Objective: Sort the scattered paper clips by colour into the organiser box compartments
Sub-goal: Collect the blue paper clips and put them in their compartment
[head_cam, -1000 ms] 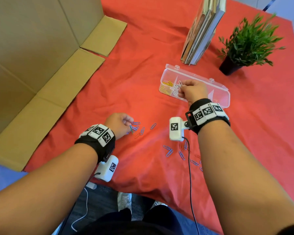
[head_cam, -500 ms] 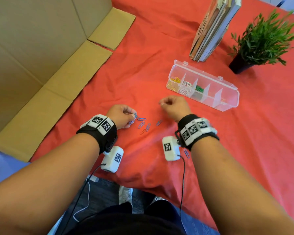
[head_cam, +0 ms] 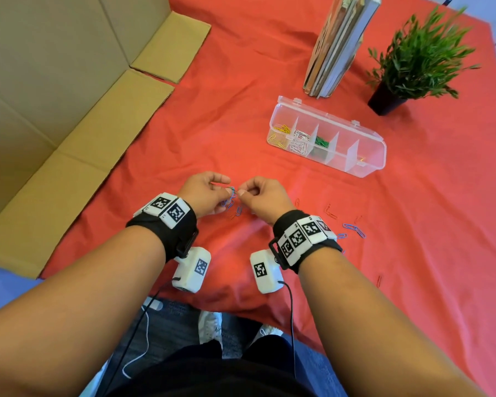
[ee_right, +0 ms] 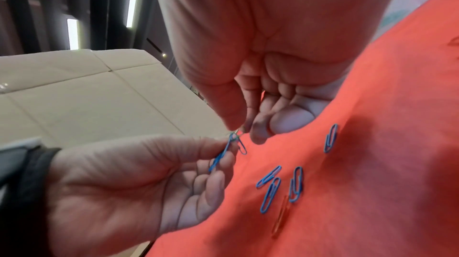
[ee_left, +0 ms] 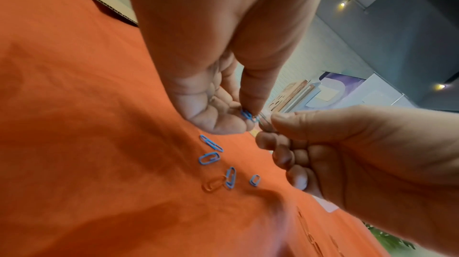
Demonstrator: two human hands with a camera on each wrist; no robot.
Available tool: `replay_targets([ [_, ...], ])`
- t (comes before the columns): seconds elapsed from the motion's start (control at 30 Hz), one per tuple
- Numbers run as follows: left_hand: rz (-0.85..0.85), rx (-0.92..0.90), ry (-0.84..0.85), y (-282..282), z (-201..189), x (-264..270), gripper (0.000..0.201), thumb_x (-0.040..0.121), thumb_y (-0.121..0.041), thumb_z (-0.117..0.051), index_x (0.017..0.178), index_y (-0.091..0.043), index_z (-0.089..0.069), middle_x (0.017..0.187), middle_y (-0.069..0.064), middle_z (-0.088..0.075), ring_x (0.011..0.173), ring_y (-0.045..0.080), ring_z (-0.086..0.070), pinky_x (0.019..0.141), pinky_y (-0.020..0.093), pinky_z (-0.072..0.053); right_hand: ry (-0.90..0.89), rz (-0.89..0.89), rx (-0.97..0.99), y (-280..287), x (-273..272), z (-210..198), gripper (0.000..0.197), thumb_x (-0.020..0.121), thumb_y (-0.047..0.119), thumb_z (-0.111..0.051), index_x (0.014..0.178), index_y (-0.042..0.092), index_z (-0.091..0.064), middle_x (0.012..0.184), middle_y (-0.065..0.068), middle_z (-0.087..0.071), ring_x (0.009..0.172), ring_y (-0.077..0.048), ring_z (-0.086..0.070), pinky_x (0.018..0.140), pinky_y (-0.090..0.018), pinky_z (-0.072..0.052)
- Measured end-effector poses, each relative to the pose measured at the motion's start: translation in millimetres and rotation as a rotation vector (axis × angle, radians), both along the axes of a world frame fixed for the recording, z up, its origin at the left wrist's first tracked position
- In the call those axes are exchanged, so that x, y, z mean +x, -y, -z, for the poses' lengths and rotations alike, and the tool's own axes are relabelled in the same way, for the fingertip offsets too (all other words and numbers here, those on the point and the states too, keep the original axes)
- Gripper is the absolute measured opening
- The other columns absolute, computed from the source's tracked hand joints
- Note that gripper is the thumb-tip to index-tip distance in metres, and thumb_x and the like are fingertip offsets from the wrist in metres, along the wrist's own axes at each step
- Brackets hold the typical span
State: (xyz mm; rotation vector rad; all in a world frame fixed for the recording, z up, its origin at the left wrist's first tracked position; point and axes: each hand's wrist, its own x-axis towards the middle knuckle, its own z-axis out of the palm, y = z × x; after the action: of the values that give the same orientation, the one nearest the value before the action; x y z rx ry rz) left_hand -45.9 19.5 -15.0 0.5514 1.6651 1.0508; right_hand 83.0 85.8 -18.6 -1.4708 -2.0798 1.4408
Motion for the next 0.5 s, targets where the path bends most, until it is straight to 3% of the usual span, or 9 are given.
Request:
replay_targets([
  [0.07,0.02,0.026,0.045,-0.8,-5.6,8.4,0.019,0.086,-0.003,-0.059,0.093,-0.02,-0.055,0.066,0.003,-0.057,0.049,0.005,-0.055,0.05,0.02,-0.05,0.043,-0.005,0.051,-0.3,5.9,-4.7,0.016,0.082,0.016,-0.061,0.069,0.024,-0.058,0.059,0.009,-0.054,0.055,-0.009,-0.05,0.064,-0.026,-0.043],
  [0.17,0.094,0.03,0.067,-0.8,-10.8,15.6,0.028,0.082,0.004,-0.06,0.096,-0.02,-0.055,0.069,0.001,-0.057,0.049,0.006,-0.055,0.052,0.021,-0.048,0.09,0.051,0.111,-3.0,16.2,-11.3,0.009,0.083,0.015,-0.057,0.077,0.019,-0.061,0.067,0.002,-0.062,0.07,-0.019,-0.059,0.07,-0.027,-0.046],
  [0.27,0.193,-0.024,-0.092,-2.5,-6.3,17.4,0.031,0.08,0.006,-0.055,0.085,-0.025,-0.059,0.072,-0.001,-0.055,0.047,0.006,-0.051,0.05,0.02,-0.045,0.103,0.139,0.094,-8.2,26.6,-12.1,0.01,0.083,0.014,-0.055,0.081,0.016,-0.065,0.069,0.0,-0.06,0.071,-0.018,-0.055,0.073,-0.028,-0.046],
  [0.33,0.245,-0.039,-0.258,-5.5,-5.1,19.7,0.025,0.081,-0.001,-0.055,0.086,-0.022,-0.066,0.066,-0.006,-0.058,0.046,0.007,-0.047,0.051,0.022,-0.041,0.083,0.153,0.059,-8.6,30.9,-13.2,0.015,0.08,0.012,-0.055,0.069,0.022,-0.059,0.068,0.001,-0.059,0.064,-0.018,-0.053,0.071,-0.034,-0.048],
  [0.4,0.255,-0.015,-0.3,-9.2,-8.5,24.8,0.01,0.084,-0.015,-0.061,0.078,-0.019,-0.068,0.043,-0.014,-0.054,0.039,0.0,-0.043,0.053,0.021,-0.035,0.061,0.179,0.03,-7.4,34.4,-14.7,0.019,0.078,0.012,-0.055,0.062,0.024,-0.055,0.065,0.004,-0.058,0.06,-0.016,-0.053,0.069,-0.038,-0.05],
  [0.43,0.258,0.003,-0.31,-10.2,-12.4,27.9,0.019,0.085,-0.025,-0.062,0.067,-0.019,-0.065,0.036,-0.014,-0.05,0.036,-0.001,-0.04,0.049,0.019,-0.034,0.051,0.194,0.019,-6.4,35.6,-15.9,0.02,0.077,0.013,-0.055,0.061,0.025,-0.054,0.064,0.005,-0.058,0.061,-0.017,-0.054,0.071,-0.039,-0.051],
  [0.5,0.27,0.051,-0.328,-11.6,-18.1,34.9,0.033,0.085,-0.035,-0.063,0.055,-0.022,-0.058,0.038,-0.013,-0.048,0.042,0.0,-0.039,0.042,0.013,-0.032,0.031,0.211,0.017,-4.8,38.2,-17.6,0.021,0.078,0.015,-0.057,0.061,0.025,-0.054,0.062,0.006,-0.058,0.064,-0.018,-0.056,0.073,-0.041,-0.053],
])
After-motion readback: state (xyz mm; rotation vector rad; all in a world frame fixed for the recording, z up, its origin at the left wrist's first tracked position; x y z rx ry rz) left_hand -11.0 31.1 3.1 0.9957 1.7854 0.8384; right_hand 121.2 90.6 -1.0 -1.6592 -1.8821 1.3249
